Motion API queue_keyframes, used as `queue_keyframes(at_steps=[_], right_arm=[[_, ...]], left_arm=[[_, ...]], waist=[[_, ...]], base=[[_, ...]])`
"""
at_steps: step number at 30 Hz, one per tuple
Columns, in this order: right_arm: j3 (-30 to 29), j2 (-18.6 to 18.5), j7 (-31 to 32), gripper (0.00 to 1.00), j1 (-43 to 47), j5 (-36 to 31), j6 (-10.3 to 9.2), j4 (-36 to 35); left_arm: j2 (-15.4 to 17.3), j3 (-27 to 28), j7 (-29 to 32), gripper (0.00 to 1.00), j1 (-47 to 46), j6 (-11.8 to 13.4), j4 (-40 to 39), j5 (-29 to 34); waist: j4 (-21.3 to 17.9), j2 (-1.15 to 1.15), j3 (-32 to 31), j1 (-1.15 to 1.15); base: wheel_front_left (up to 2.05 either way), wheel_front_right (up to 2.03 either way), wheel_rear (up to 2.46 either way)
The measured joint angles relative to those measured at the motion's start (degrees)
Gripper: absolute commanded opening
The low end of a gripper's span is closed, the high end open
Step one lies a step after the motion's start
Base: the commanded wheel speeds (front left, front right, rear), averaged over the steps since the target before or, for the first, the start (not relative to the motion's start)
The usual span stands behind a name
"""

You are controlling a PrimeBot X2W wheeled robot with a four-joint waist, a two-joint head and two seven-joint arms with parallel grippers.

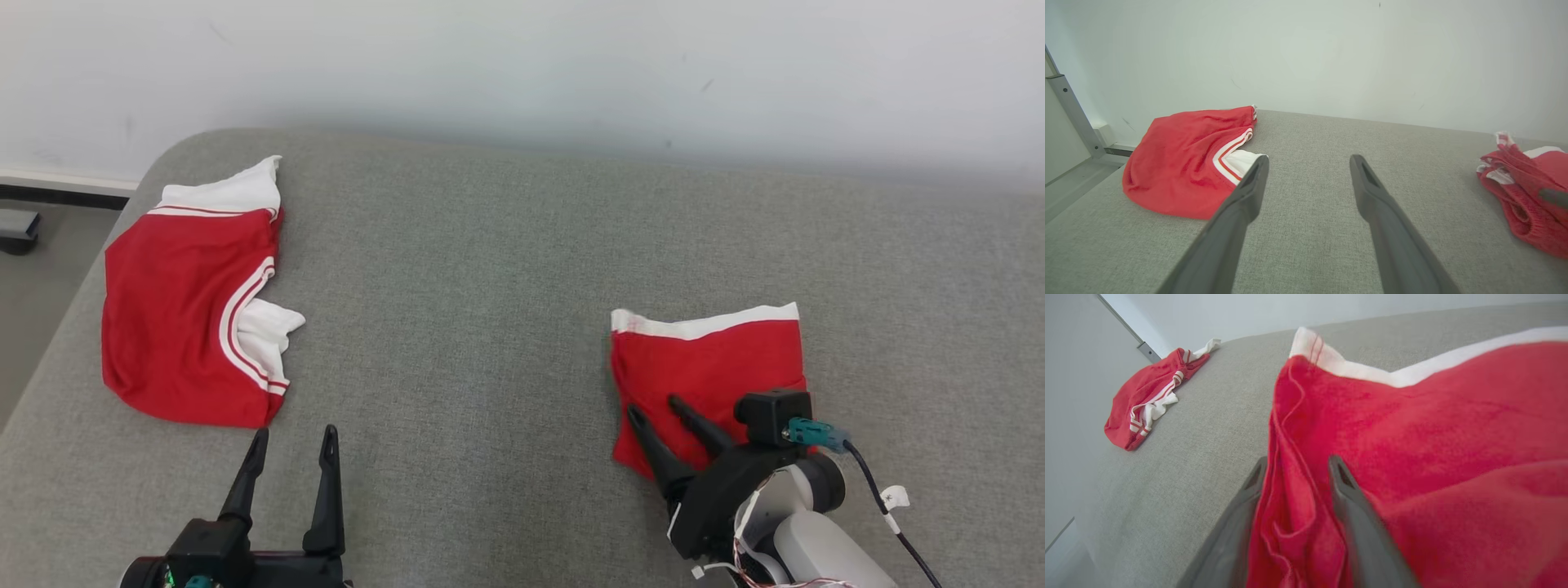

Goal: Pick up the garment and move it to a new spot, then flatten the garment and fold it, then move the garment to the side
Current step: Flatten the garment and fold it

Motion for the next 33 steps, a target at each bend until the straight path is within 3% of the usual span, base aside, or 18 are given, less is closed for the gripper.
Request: queue_keyframes(at_steps=[8, 16, 25, 33], right_arm=[[-2.03, -2.57, -5.37, 1.0, 0.14, -0.14, 0.0, -3.18], [-9.68, -4.99, -10.74, 1.0, 2.8, -2.58, 0.0, -6.86], [-17.23, -3.72, -14.66, 1.0, 8.92, -4.94, 0.0, -10.29], [-19.47, -1.58, -16.66, 1.0, 13.58, -7.86, 0.0, -12.98]], left_arm=[[0.0, 1.53, 0.0, 1.0, 1.25, -0.21, -0.25, 0.47], [0.0, 3.18, 0.0, 1.0, 2.41, -0.43, -1.11, 1.72], [-0.01, 4.72, 0.0, 1.0, 3.43, -0.78, -1.58, 2.93], [0.11, 5.99, 0.0, 1.0, 4.46, -0.94, -2.14, 3.59]], waist=[[-1.42, 0.0, -1.16, 0.0], [-3.53, 0.0, -1.94, 0.0], [-6.19, 0.0, -2.72, 0.0], [-8.94, 0.0, -3.39, 0.0]], base=[[0.0, 0.0, 0.0], [0.0, 0.0, 0.0], [0.0, 0.0, 0.0], [0.0, 0.0, 0.0]])
